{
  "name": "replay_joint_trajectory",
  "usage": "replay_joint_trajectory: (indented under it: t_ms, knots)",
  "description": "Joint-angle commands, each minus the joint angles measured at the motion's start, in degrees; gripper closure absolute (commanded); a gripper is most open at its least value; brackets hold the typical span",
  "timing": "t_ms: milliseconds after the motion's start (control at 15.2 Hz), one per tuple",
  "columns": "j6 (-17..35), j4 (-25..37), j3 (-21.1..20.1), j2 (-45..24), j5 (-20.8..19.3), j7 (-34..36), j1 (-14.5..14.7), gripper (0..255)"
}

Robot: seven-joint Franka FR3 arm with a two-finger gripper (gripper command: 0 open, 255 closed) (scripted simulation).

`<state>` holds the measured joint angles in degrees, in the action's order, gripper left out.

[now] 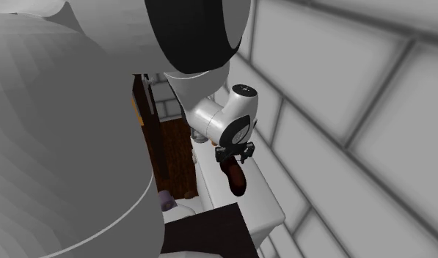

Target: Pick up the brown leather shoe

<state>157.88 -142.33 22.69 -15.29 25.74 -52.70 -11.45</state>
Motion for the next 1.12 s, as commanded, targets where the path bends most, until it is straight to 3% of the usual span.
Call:
replay_joint_trajectory:
  t_ms: [0,462,1056]
  knots:
    - [0.1,0.0,-0.1,-0.1,0.1,-0.1,0.0,255]
    - [0.0,0.0,0.0,-0.1,0.1,-0.1,0.0,255]
    - [-5.6,-1.0,5.1,7.8,-10.2,7.7,3.3,255]
